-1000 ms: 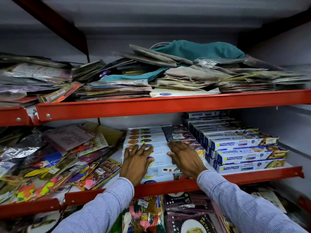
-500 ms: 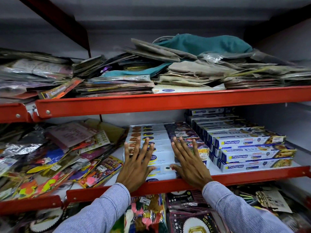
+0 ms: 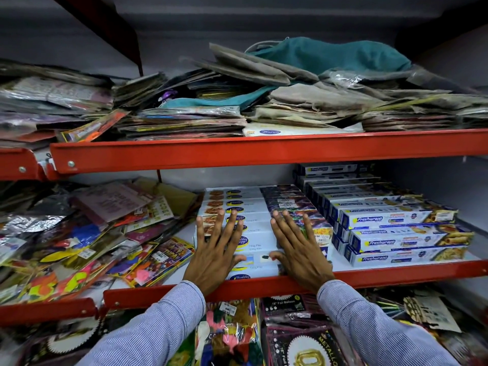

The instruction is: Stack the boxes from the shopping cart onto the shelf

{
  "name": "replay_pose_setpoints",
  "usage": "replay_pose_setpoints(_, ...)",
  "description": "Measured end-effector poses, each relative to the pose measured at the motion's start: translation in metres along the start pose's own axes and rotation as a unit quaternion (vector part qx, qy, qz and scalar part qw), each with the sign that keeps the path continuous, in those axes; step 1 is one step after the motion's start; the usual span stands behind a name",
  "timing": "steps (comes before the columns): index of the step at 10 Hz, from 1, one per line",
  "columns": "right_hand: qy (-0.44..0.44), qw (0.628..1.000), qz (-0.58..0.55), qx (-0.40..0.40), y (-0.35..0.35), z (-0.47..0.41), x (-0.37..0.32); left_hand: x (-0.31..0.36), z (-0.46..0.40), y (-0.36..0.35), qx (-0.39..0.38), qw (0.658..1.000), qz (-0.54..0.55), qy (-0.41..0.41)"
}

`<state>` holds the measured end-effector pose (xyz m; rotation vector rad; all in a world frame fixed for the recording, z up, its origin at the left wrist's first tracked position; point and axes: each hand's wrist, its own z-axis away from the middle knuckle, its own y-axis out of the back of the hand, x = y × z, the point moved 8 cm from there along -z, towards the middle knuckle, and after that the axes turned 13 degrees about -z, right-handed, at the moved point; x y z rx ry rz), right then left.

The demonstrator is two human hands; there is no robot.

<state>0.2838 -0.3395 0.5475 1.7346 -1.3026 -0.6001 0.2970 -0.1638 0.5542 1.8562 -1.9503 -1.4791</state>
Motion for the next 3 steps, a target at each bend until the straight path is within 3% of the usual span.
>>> replay_pose_setpoints(2,-0.014,0.999,-0.026,0.023,0.011,0.003,-0.006,-0.001,0.004,0.009,-0.012,1.000,0.004,0.016)
replay_pose_setpoints(3,-0.033,0.995,-0.056,0.082,0.028,-0.002,-0.010,-0.005,0.002,0.026,0.022,0.998,0.021,0.047)
